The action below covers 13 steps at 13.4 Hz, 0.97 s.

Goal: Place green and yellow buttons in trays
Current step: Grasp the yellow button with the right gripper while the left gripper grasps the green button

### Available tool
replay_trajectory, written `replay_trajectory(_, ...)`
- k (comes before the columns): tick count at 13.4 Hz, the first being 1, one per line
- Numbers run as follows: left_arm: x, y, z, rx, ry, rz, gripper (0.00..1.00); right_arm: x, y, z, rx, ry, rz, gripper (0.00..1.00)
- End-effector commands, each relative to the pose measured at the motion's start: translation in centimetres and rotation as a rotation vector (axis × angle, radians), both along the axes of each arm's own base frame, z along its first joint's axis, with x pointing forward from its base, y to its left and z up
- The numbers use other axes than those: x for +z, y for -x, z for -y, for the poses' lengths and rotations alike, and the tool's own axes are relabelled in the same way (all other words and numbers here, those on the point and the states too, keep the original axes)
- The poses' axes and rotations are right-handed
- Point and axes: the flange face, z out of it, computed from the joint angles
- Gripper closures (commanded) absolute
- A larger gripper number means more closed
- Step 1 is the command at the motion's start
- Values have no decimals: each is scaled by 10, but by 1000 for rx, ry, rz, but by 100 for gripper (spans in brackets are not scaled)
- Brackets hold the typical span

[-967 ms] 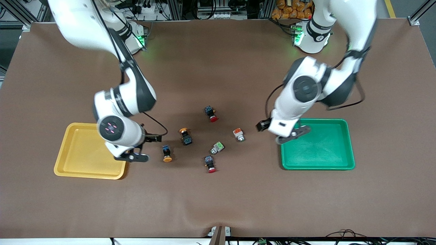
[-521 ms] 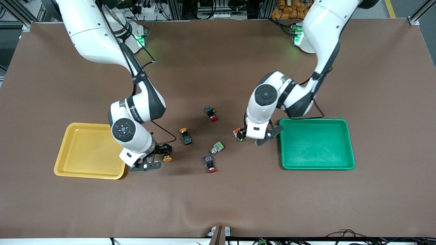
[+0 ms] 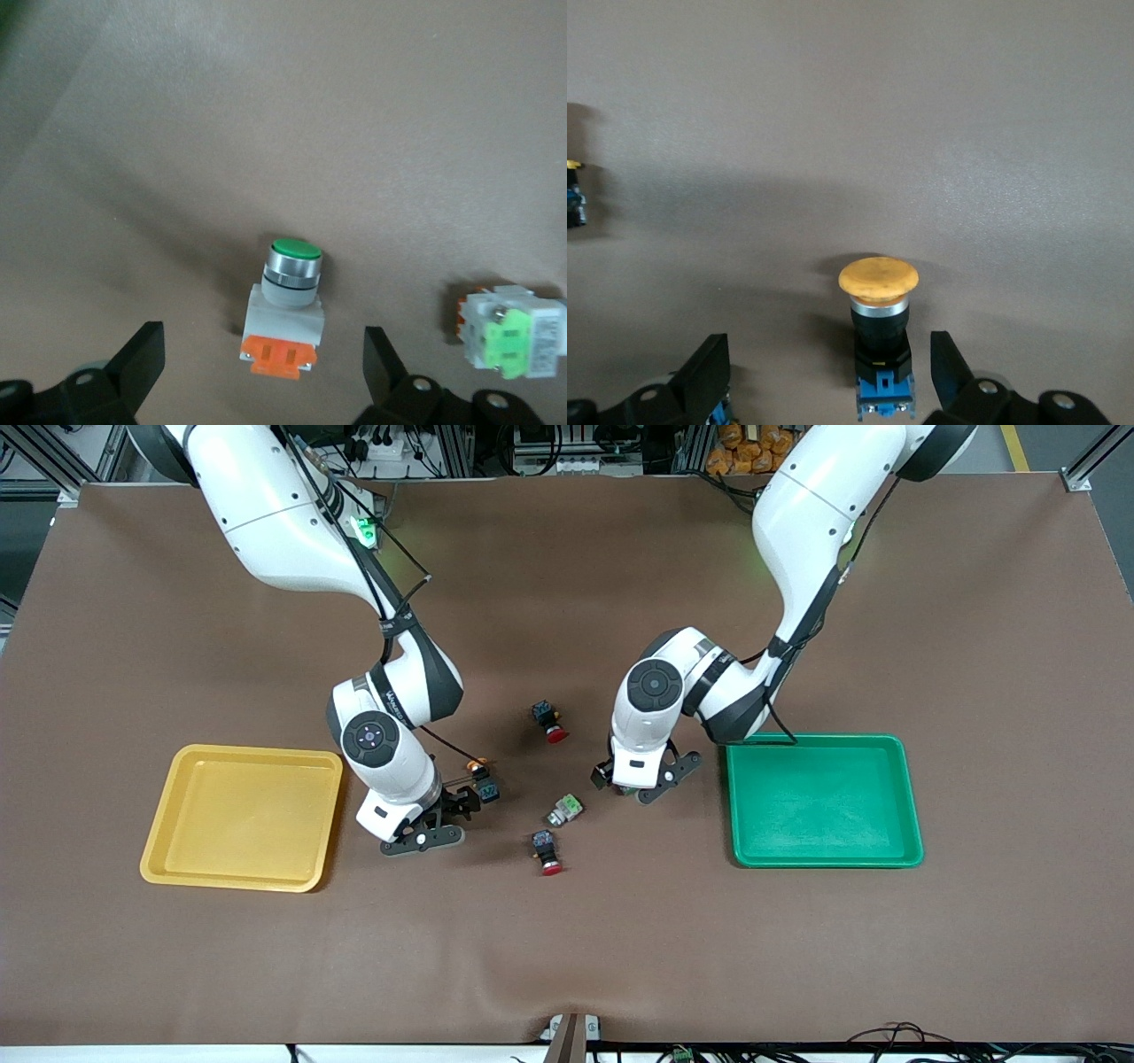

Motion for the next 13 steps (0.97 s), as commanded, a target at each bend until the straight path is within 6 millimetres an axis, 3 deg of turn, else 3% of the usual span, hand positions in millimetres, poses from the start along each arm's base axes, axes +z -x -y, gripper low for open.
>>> replay_trajectory(1,-11,-5,7,0,14,36,22,-2,2,9,9,20,12,0)
replay_trajectory(2,-11,-5,7,-2,15,37,36,-7,5,11,25,37,14,0)
replay_trajectory(3,-9,-6,7,-6,16,40,60,-13,9,12,56,57,38,0)
replay_trajectory(4,-8,-6,7,-10,15,42,100,-15,9,13,60,63,48,0)
replay_trajectory(7,1,-11,0,-28,-8,63,100,-14,11,9,64,64,52,0)
replay_trajectory(11,68,-35,-48,-119,-147,83,100,-16,8,16,59,71,62,0)
replay_trajectory(13,100,-47,-79,-172,-178,58,100,-16,9,13,77,81,66,51)
